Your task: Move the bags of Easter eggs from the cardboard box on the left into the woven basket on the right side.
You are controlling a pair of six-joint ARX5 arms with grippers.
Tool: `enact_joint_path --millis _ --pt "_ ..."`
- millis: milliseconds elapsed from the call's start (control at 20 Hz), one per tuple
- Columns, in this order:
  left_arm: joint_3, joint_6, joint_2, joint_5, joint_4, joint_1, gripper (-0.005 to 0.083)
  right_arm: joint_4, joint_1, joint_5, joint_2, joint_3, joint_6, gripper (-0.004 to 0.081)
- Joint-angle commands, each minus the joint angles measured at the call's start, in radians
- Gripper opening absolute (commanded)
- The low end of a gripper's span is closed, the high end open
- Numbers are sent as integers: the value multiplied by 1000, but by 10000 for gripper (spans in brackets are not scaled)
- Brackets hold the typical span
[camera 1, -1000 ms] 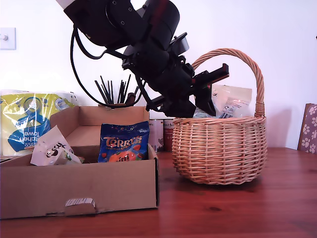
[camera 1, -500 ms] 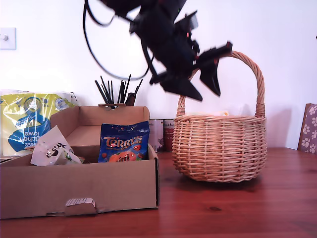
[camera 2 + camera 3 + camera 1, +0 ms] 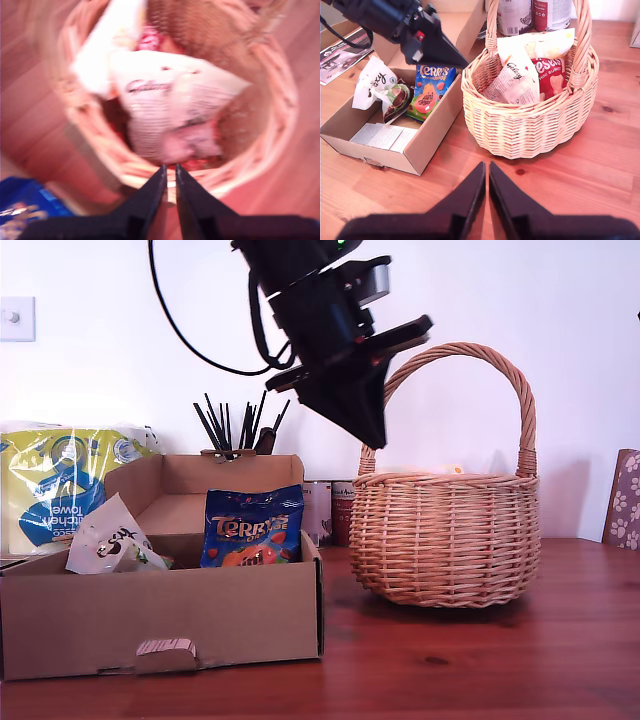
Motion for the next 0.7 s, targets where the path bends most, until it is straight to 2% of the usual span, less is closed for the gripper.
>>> enact_joint_path --millis 0,200,300,500,650 --pt "-21 8 -47 1 2 12 -24 2 2 1 7 3 2 -12" --pt "-47 42 -126 16 5 41 -24 6 2 1 27 3 2 -12" --pt "-109 50 -187 32 32 69 -24 12 2 1 40 3 2 -12" --pt "-352 49 -363 42 131 153 -24 14 2 1 53 3 2 -12" --pt "-548 49 -507 43 177 256 -24 15 2 1 53 3 2 -12"
